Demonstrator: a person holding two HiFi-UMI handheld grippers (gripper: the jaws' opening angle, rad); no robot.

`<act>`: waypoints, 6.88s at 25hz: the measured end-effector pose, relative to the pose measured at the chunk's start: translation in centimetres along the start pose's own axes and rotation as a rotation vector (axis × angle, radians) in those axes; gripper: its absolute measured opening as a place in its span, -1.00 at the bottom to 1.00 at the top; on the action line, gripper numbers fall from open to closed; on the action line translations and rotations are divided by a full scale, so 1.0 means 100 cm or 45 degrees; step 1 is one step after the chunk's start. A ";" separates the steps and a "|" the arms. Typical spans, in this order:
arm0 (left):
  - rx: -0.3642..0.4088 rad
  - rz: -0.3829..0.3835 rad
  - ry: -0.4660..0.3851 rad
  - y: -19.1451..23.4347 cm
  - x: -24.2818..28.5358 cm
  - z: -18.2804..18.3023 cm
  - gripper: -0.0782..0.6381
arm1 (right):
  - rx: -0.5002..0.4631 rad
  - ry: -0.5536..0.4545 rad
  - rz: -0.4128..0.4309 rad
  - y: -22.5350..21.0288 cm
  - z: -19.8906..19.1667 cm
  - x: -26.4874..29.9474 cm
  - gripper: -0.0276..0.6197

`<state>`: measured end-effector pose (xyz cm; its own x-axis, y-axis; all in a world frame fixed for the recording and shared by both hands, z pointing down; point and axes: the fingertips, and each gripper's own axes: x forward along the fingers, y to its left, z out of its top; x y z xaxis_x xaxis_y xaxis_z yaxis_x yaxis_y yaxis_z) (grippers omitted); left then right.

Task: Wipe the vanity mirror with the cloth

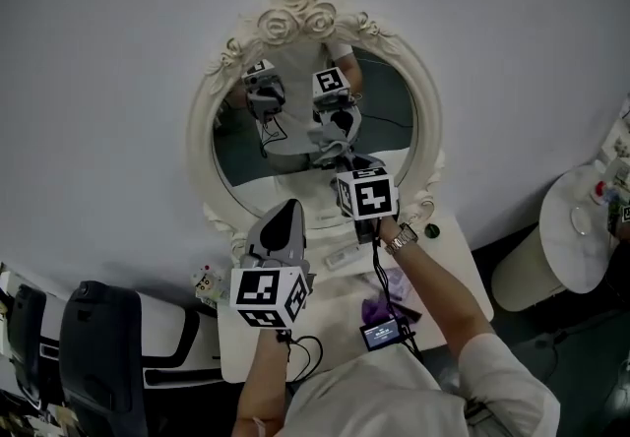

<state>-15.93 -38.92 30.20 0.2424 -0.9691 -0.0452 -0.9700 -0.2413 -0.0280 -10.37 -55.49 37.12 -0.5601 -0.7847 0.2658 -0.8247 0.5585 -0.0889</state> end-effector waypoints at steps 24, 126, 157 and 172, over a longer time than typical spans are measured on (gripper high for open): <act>-0.019 -0.067 0.025 -0.021 0.012 -0.011 -0.78 | 0.098 0.040 -0.119 -0.062 -0.025 -0.030 -0.71; -0.181 -0.037 0.254 -0.018 0.040 -0.115 -0.78 | 0.165 0.376 -0.133 -0.087 -0.184 0.040 -0.71; -0.246 0.371 0.337 0.102 -0.057 -0.144 -0.78 | 0.090 0.546 0.256 0.118 -0.245 0.104 -0.71; -0.241 0.265 0.396 0.045 -0.019 -0.163 -0.78 | 0.176 0.592 0.001 -0.009 -0.274 0.084 -0.71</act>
<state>-21.02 -39.00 46.49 0.0528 -0.9603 0.2740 -0.9907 -0.0159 0.1352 -12.14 -55.23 65.70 -0.4919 -0.5635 0.6637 -0.8448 0.4933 -0.2072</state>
